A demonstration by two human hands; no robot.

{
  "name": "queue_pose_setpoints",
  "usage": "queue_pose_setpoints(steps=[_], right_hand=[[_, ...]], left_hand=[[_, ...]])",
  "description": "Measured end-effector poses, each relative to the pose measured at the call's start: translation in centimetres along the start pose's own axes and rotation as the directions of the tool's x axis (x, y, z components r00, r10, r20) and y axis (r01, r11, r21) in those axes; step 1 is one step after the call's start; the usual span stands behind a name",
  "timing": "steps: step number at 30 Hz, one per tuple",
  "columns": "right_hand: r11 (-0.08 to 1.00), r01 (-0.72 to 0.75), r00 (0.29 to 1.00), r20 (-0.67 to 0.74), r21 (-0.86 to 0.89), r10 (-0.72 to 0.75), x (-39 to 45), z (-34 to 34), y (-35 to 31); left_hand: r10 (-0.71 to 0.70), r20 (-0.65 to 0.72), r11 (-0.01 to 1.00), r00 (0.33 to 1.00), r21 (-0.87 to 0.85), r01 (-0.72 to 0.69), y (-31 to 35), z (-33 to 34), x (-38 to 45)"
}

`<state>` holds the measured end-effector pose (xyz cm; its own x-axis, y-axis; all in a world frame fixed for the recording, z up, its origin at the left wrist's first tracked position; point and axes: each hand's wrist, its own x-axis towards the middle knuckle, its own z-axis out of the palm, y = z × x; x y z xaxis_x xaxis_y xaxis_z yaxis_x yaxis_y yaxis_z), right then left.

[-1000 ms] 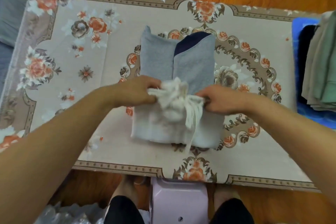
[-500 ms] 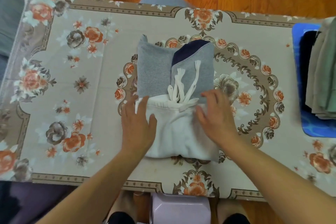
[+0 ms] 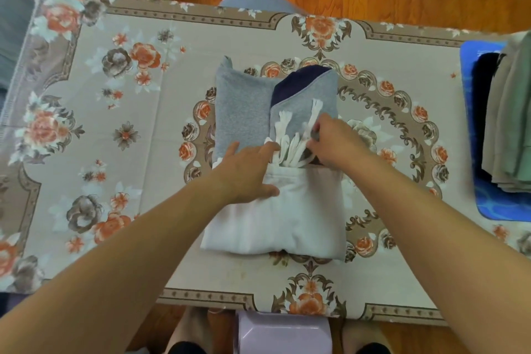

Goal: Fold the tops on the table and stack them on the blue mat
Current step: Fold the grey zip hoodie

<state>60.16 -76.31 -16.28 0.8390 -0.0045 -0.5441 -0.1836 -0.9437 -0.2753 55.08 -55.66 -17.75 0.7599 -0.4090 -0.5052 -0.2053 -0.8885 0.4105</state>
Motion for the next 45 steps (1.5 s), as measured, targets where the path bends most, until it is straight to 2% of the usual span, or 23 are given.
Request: queue_pose_setpoints(steps=[1, 3, 4, 6, 10, 11, 12, 14, 16, 18, 21, 23, 24, 26, 27, 30, 31, 33, 35, 38, 41, 43, 45], right_hand=[[0.987, -0.031, 0.999, 0.034, 0.159, 0.026, 0.1, -0.1, -0.5], [0.859, -0.055, 0.996, 0.092, 0.51, 0.009, 0.0, 0.3, -1.4], [0.818, -0.016, 0.995, 0.092, 0.574, -0.045, -0.1, 0.6, -1.7], [0.828, 0.082, 0.969, 0.149, 0.554, -0.195, -0.8, 0.7, -2.0], [0.866, 0.212, 0.835, 0.376, 0.452, -0.401, -3.6, 0.5, -0.9], [0.879, 0.303, 0.82, 0.37, 0.367, -0.437, -4.4, 1.0, -0.4], [0.872, 0.421, 0.825, 0.295, 0.249, -0.482, -5.2, 1.6, 0.1], [0.818, 0.571, 0.818, 0.044, 0.068, -0.574, -6.2, 3.3, 1.2], [0.841, 0.541, 0.84, -0.036, 0.003, -0.541, -6.4, 4.4, 1.9], [0.88, 0.472, 0.881, 0.01, -0.058, -0.472, -6.1, 5.2, 2.1], [0.89, 0.447, 0.894, -0.001, -0.093, -0.449, -5.7, 5.5, 1.9], [0.913, 0.408, 0.912, 0.033, 0.023, -0.408, -5.5, 4.9, 1.4], [0.925, 0.354, 0.929, 0.065, 0.141, -0.365, -5.4, 4.3, 1.3], [0.91, 0.173, 0.969, 0.1, 0.377, -0.226, -5.1, 3.1, 1.1], [0.908, 0.112, 0.983, 0.091, 0.404, -0.162, -4.8, 2.7, 1.0], [0.982, 0.103, 0.993, 0.046, 0.16, -0.111, -3.7, 2.9, -0.1], [0.985, 0.078, 0.996, 0.027, 0.154, -0.084, -3.4, 3.4, -0.9], [0.96, 0.035, 0.999, -0.046, 0.279, -0.023, -2.8, 4.2, -2.4], [0.914, 0.055, 0.995, -0.096, 0.402, -0.017, -2.5, 4.8, -3.5], [0.906, 0.215, 0.974, -0.018, 0.365, -0.224, -2.7, 4.9, -3.3], [0.872, 0.457, 0.837, 0.246, 0.175, -0.488, -3.7, 3.6, -2.0], [0.861, 0.498, 0.755, 0.436, 0.105, -0.49, -4.4, 2.6, -1.2], [0.863, 0.501, 0.731, 0.501, 0.065, -0.463, -4.8, 2.3, -0.6]], left_hand=[[0.004, -0.003, 1.0, 1.0, -0.015, -0.004, -0.1, 0.0, -0.2], [0.034, -0.048, 0.999, 0.998, -0.017, -0.035, -0.3, 0.1, -0.5], [0.057, -0.079, 0.998, 0.995, -0.01, -0.058, -0.2, 0.1, -0.5], [0.11, -0.134, 0.994, 0.985, 0.019, -0.109, 0.1, 0.2, -0.7], [0.204, -0.206, 0.977, 0.957, 0.103, -0.186, 0.3, 0.6, -1.9], [0.226, -0.228, 0.972, 0.947, 0.108, -0.207, 0.2, 0.7, -2.4], [0.245, -0.241, 0.968, 0.939, 0.108, -0.225, 0.2, 0.6, -2.8], [0.245, -0.24, 0.968, 0.939, 0.111, -0.224, 0.2, 0.5, -3.3], [0.183, -0.235, 0.983, 0.954, 0.075, -0.17, 0.5, 0.4, -3.5], [0.138, -0.239, 0.99, 0.961, 0.003, -0.141, 0.7, 0.3, -3.6], [0.141, -0.227, 0.986, 0.964, -0.055, -0.157, 0.7, 0.2, -4.0], [0.13, -0.208, 0.987, 0.969, -0.066, -0.146, 0.5, 0.0, -4.4], [0.115, -0.197, 0.989, 0.974, -0.073, -0.132, 0.4, 0.0, -4.5], [0.09, -0.19, 0.99, 0.978, -0.093, -0.109, 0.2, 0.1, -5.1], [0.086, -0.192, 0.989, 0.978, -0.104, -0.108, 0.2, 0.1, -5.4], [0.133, -0.219, 0.984, 0.967, -0.09, -0.156, 0.3, 0.2, -6.5], [0.156, -0.23, 0.982, 0.961, -0.071, -0.177, 0.5, 0.3, -6.8], [0.192, -0.244, 0.977, 0.951, -0.047, -0.209, 0.7, 0.4, -7.3], [0.198, -0.243, 0.976, 0.95, -0.045, -0.215, 0.7, 0.6, -7.5], [0.193, -0.245, 0.975, 0.95, -0.056, -0.213, 0.3, 0.5, -7.5], [0.194, -0.253, 0.977, 0.948, -0.04, -0.21, -0.2, 0.2, -7.6], [0.179, -0.248, 0.981, 0.952, -0.033, -0.193, -0.2, -0.1, -7.7], [0.153, -0.211, 0.986, 0.965, -0.034, -0.164, 0.1, -0.4, -7.9]])
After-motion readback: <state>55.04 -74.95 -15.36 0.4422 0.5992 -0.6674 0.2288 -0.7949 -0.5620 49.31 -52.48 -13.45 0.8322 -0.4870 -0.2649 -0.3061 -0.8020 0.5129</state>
